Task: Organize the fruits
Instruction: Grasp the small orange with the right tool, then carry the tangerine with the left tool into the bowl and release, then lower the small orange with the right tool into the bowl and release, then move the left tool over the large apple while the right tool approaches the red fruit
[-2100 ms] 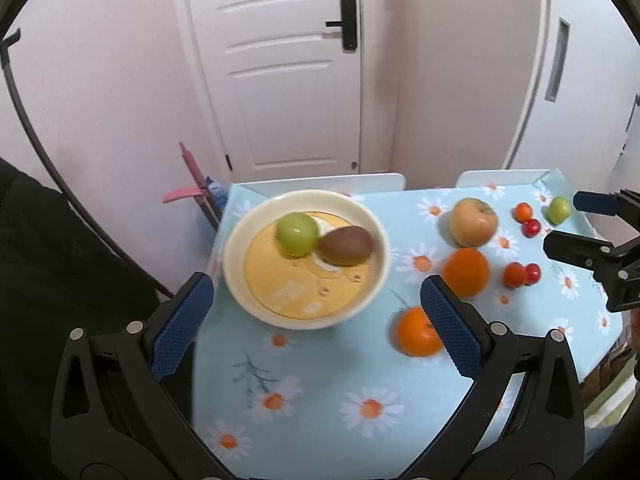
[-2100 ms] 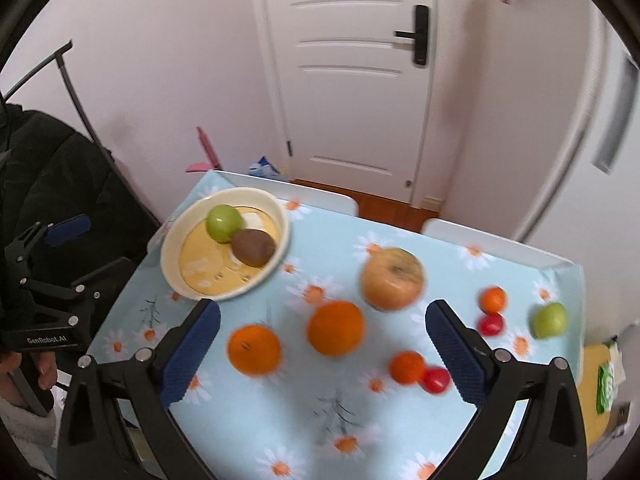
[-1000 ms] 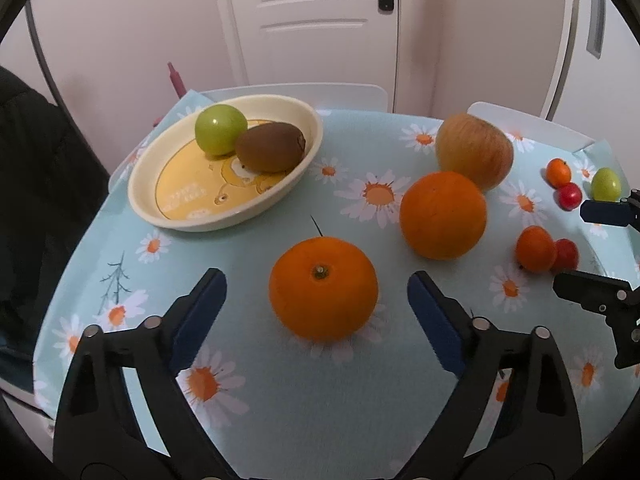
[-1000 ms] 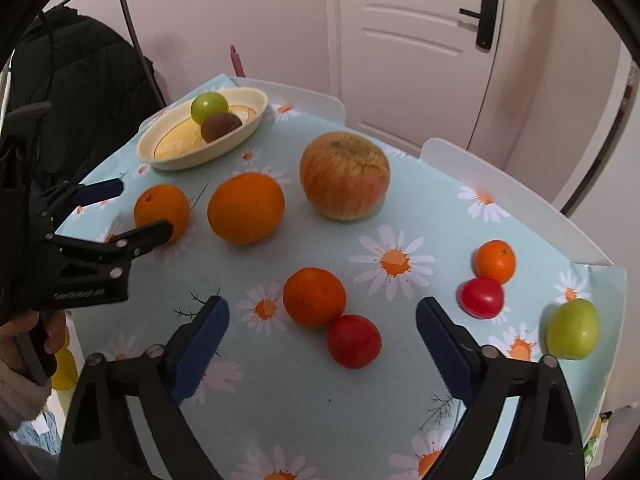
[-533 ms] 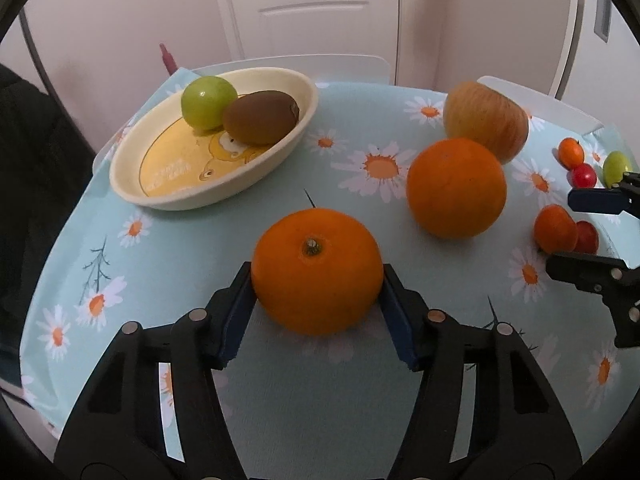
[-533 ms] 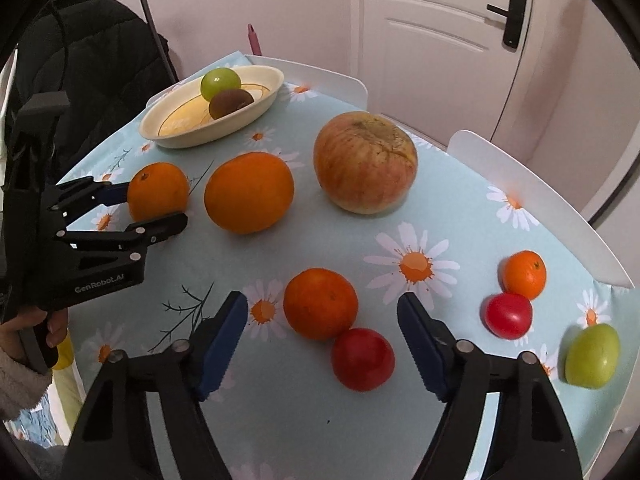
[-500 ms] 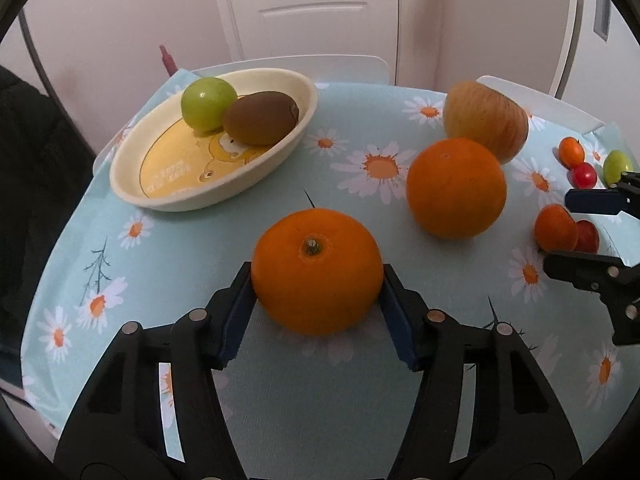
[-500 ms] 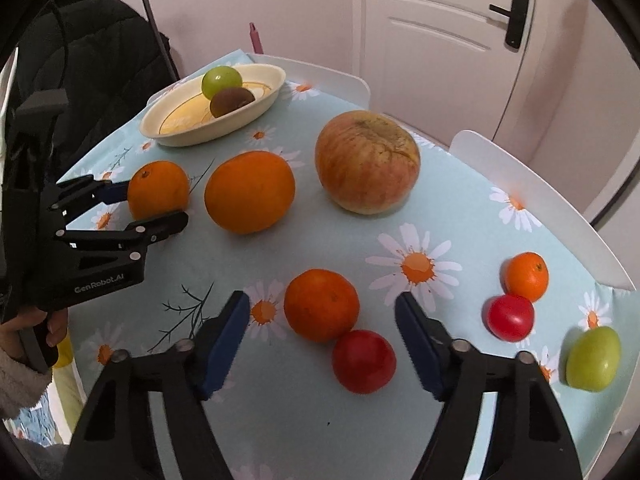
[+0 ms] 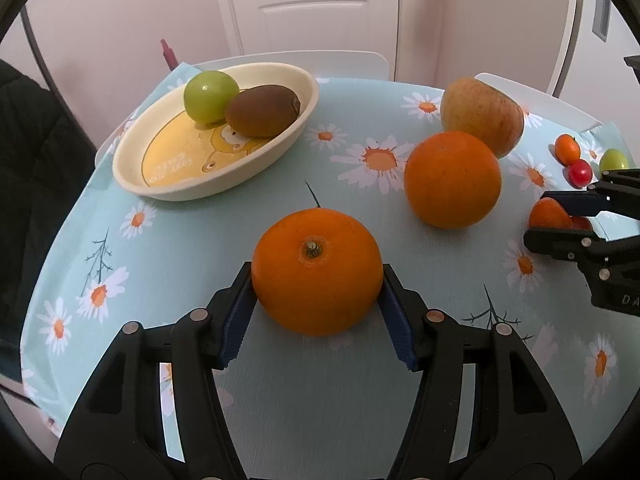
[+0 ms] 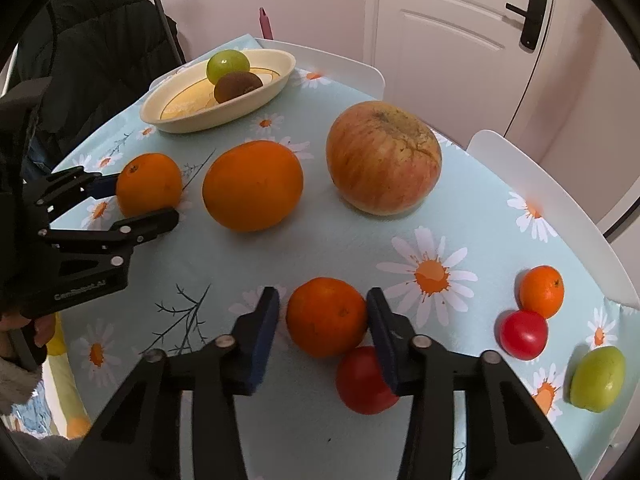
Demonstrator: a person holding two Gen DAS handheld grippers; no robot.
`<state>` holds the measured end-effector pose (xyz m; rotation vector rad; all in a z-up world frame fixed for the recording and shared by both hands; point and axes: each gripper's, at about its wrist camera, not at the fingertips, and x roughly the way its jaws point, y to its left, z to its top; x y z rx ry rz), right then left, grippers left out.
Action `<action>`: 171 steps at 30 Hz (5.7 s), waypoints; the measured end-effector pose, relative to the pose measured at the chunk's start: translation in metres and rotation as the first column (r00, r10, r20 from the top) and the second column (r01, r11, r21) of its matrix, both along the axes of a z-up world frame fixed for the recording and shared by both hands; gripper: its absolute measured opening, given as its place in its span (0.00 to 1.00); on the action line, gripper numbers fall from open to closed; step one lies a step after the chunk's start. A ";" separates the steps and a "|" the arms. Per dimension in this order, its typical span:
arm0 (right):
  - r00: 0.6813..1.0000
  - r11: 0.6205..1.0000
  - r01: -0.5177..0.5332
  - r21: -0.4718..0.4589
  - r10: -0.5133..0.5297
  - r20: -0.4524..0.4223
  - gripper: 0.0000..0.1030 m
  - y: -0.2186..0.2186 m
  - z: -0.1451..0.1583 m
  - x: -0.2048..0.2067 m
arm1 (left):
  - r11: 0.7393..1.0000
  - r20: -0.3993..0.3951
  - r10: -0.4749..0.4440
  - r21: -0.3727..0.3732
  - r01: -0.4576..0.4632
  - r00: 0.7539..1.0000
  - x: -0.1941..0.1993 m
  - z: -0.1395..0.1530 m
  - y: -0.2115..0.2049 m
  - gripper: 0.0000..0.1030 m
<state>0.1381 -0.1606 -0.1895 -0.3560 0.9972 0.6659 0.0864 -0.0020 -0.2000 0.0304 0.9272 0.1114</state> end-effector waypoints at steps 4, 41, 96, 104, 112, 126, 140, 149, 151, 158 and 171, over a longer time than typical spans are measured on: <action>1.000 1.000 0.004 0.014 -0.004 0.001 0.35 -0.001 0.003 0.001 | 1.000 0.003 0.000 -0.001 0.000 1.000 -0.004 0.004 0.000 0.62; 0.992 0.983 0.117 0.139 -0.123 0.036 0.35 0.104 0.114 -0.010 | 0.998 0.102 -0.063 -0.003 0.064 0.993 0.016 0.118 0.111 0.62; 0.964 0.961 0.258 0.100 -0.249 -0.091 0.35 0.183 0.070 0.053 | 0.985 0.061 -0.172 0.006 0.172 0.983 0.057 0.079 0.175 1.00; 0.970 0.969 0.222 0.105 -0.209 -0.122 0.35 0.196 0.053 0.062 | 0.993 0.053 -0.121 -0.008 0.121 0.991 0.040 0.075 0.183 1.00; 0.975 0.977 0.204 0.066 -0.197 -0.099 0.35 0.203 0.038 0.067 | 0.996 0.039 -0.092 -0.007 0.092 0.995 0.032 0.066 0.185 1.00; 0.969 0.961 0.242 0.134 -0.232 -0.084 0.89 0.188 0.049 0.062 | 0.995 0.046 -0.100 -0.017 0.101 0.994 0.026 0.070 0.181 1.00; 0.962 0.948 0.271 0.169 -0.268 -0.043 1.00 0.172 0.088 0.028 | 0.993 0.103 -0.120 0.005 0.120 0.987 0.005 0.109 0.174 1.00; 0.922 0.909 0.384 0.160 -0.388 -0.008 1.00 0.133 0.124 -0.003 | 0.982 0.147 -0.186 -0.007 0.189 0.971 0.001 0.136 0.154 1.00; 0.910 0.898 0.409 0.164 -0.414 -0.002 1.00 0.119 0.130 -0.008 | 0.978 0.152 -0.205 -0.004 0.208 0.967 0.004 0.139 0.145 1.00; 0.852 0.846 0.512 0.151 -0.522 0.038 1.00 0.054 0.141 -0.026 | 0.966 0.177 -0.254 -0.004 0.259 0.951 0.013 0.148 0.098 1.00; 0.825 0.824 0.555 0.114 -0.563 0.049 1.00 -0.061 0.133 -0.022 | 0.954 0.150 -0.293 -0.022 0.300 0.944 0.043 0.141 -0.015 1.00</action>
